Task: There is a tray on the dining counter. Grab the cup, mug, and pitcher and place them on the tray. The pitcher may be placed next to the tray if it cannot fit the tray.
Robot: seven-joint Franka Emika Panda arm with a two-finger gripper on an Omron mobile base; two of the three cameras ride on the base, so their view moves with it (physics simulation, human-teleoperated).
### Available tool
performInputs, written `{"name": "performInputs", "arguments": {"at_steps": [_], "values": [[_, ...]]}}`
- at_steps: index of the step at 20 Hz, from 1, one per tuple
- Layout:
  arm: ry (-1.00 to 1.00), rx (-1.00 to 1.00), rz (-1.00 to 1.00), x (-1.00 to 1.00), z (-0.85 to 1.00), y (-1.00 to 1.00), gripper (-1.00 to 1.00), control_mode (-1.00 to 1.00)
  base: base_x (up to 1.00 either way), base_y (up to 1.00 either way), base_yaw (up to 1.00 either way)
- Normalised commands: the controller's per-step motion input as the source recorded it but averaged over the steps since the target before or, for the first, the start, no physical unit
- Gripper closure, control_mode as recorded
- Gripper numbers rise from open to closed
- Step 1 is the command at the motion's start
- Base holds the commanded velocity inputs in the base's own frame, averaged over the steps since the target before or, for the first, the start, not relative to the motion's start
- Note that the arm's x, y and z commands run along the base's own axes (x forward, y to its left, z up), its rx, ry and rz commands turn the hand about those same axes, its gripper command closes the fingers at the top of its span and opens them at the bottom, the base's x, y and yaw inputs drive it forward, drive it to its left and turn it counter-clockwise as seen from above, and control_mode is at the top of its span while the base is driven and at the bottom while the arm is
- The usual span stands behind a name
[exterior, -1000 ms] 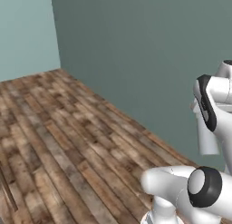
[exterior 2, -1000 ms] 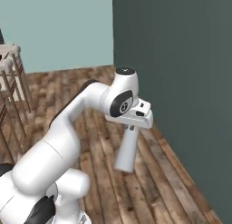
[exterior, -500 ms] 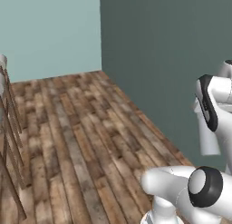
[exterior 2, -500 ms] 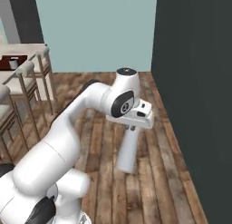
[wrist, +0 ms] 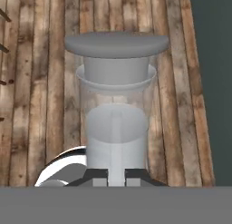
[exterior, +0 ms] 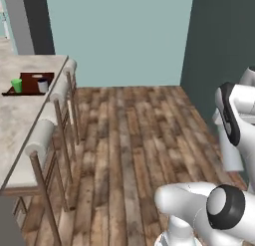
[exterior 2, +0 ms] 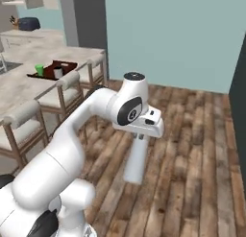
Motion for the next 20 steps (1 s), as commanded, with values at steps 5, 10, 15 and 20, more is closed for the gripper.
{"name": "performInputs", "arguments": {"at_steps": [5,10,15,20], "values": [[0.0,0.0,0.0,0.0,0.0,0.0,1.0,1.0,1.0,-0.15,0.54],[0.0,0.0,0.0,0.0,0.0,0.0,1.0,1.0,1.0,-0.3,0.48],[0.0,0.0,0.0,0.0,0.0,0.0,1.0,1.0,1.0,-0.58,0.45],[0.0,0.0,0.0,0.0,0.0,0.0,1.0,1.0,1.0,-0.88,0.4]]}}
